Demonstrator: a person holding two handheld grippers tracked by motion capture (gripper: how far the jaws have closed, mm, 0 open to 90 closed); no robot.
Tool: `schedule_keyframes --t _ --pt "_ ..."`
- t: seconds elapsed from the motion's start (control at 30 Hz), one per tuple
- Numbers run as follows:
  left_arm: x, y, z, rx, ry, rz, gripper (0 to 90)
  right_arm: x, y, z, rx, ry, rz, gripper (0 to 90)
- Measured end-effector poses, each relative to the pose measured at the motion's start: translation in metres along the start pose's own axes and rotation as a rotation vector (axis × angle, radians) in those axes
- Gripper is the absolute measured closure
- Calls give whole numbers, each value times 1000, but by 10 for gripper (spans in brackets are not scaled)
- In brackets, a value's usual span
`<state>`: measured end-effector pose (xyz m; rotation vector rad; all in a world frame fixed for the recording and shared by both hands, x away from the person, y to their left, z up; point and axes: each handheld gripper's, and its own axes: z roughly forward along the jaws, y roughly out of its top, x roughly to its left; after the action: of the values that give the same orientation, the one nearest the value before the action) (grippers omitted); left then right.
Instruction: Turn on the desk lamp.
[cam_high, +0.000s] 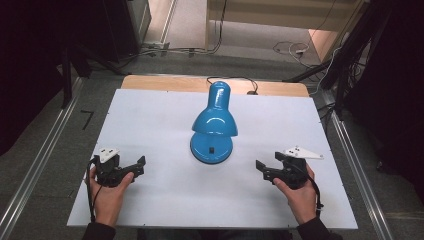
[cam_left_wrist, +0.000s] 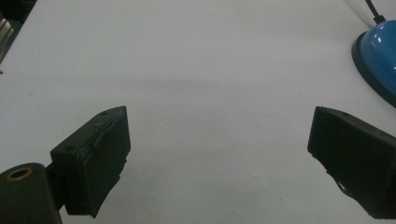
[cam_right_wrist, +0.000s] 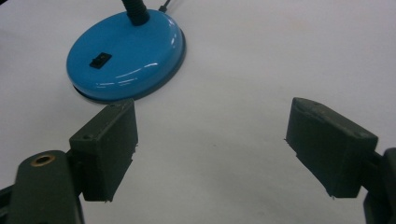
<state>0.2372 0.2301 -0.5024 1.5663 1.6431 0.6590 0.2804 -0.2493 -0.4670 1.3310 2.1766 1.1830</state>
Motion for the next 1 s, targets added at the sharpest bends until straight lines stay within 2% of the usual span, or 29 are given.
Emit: schedule_keyframes --t 0.17,0.2,0.23,0.27,0.3,0.37,0.4,0.47,0.5,0.67,0.83,0.9,1.0 --pt "-1 0 2 3 -3 -2 60 6 3 7 -5 18 -9 152" --pt "-1 0 2 6 -1 1 61 8 5 10 -10 39 5 152" --pt "-1 0 2 4 -3 2 61 8 5 10 -10 39 5 152" --pt "-1 0 1 -1 -8 -4 61 10 6 11 -10 36 -13 153" --pt "-1 0 1 0 -6 -6 61 12 7 14 -6 54 8 155" --pt "-1 0 1 2 -6 2 60 13 8 16 -11 61 6 158" --pt "-1 1 0 -5 -9 -4 60 16 8 17 -11 46 -22 158" --pt "-1 0 -1 -5 -6 -5 61 20 9 21 -10 68 -7 162" --pt "-2 0 0 -2 -6 0 60 21 10 22 -15 58 -28 162" --pt "-5 1 -3 -20 -17 26 61 29 11 30 -13 41 -56 169" --pt "-7 1 -2 -5 -17 34 61 35 11 38 1 50 -62 175" --pt "-9 1 -3 -17 -18 31 61 37 11 39 2 54 -69 175" --pt "-11 1 0 -8 -22 20 61 40 12 41 -1 72 -69 182"
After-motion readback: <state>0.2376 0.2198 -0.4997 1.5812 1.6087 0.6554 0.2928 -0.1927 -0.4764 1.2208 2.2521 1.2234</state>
